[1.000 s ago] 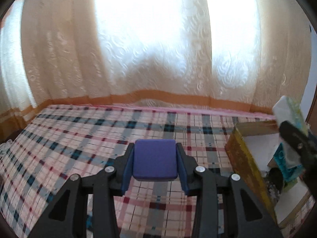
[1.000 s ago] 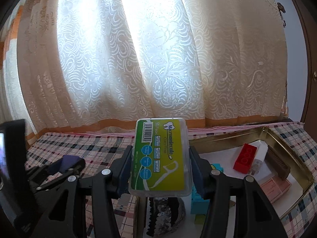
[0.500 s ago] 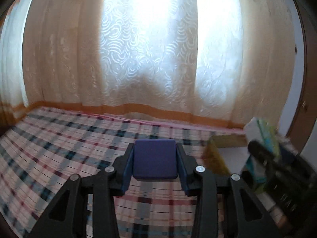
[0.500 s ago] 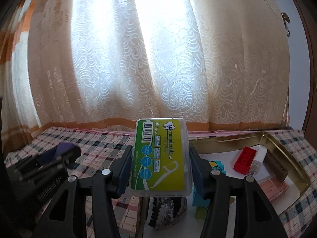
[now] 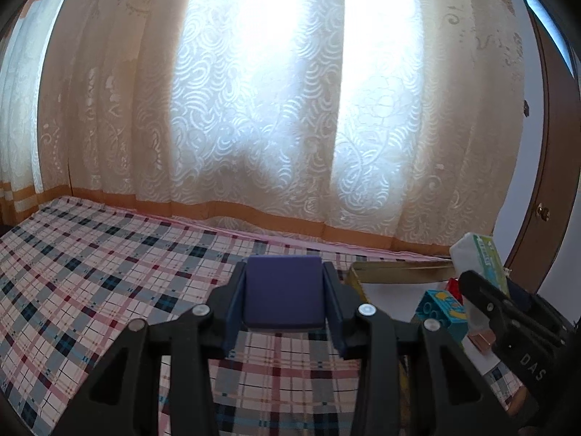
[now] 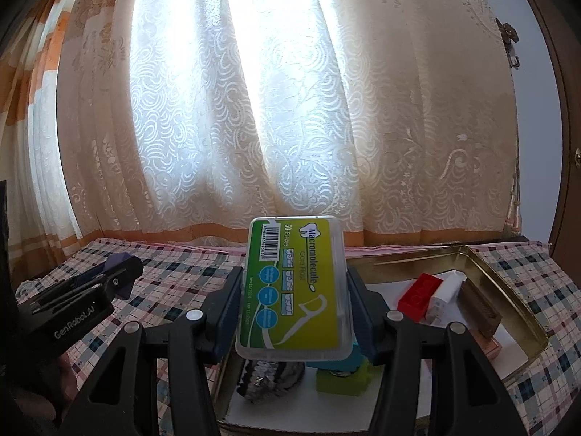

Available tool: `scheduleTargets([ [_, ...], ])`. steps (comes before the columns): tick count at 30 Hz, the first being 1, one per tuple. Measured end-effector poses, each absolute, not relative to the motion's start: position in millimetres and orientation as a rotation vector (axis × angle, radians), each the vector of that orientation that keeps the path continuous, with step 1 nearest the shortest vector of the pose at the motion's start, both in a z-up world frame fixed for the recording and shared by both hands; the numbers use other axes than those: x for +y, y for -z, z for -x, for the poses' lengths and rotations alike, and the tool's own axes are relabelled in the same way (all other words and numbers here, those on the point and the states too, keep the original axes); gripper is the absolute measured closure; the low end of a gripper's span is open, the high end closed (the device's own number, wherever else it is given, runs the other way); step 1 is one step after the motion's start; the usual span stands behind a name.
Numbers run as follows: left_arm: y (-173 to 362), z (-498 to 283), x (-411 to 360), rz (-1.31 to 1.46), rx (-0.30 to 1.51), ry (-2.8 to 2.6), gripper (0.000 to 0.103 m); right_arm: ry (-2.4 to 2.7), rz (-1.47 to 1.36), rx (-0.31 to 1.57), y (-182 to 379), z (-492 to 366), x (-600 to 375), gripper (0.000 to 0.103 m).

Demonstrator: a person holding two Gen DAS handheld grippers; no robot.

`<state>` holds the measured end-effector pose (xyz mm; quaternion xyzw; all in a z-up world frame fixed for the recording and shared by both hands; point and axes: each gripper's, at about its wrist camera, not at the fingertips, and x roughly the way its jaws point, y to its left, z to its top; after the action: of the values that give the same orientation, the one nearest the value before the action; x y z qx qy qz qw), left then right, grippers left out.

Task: Organize rigid objects
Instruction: 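Carry the floss case over the gold tray with the right gripper while the left carries the purple cube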

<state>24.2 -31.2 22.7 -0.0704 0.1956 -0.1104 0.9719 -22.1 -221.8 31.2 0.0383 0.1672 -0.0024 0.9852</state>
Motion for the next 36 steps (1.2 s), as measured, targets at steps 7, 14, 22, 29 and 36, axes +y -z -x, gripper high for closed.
scheduleTargets([
  [7, -27.1, -15.9, -44.6, 0.131, 0.379, 0.225, 0.064, -0.001, -0.097, 0.323, -33.1, 31.2, -237.9, 0.046],
  [14, -30.0, -12.6, -55.2, 0.120, 0.377, 0.221, 0.064, 0.004, -0.124, 0.323, -32.3, 36.2, -257.1, 0.046],
  [22, -33.0, -8.2, -80.3, 0.088, 0.371, 0.249, 0.064, 0.087, -0.151, 0.300, -35.0, 47.0, -295.9, 0.046],
  [29, -32.2, -6.8, -108.1, 0.061, 0.381, 0.279, 0.064, 0.156, -0.189, 0.288, -37.1, 56.3, -335.0, 0.046],
  [36, -32.0, -2.9, -138.7, 0.029, 0.385, 0.320, 0.064, 0.212, -0.211, 0.283, -38.2, 57.5, -362.9, 0.046],
])
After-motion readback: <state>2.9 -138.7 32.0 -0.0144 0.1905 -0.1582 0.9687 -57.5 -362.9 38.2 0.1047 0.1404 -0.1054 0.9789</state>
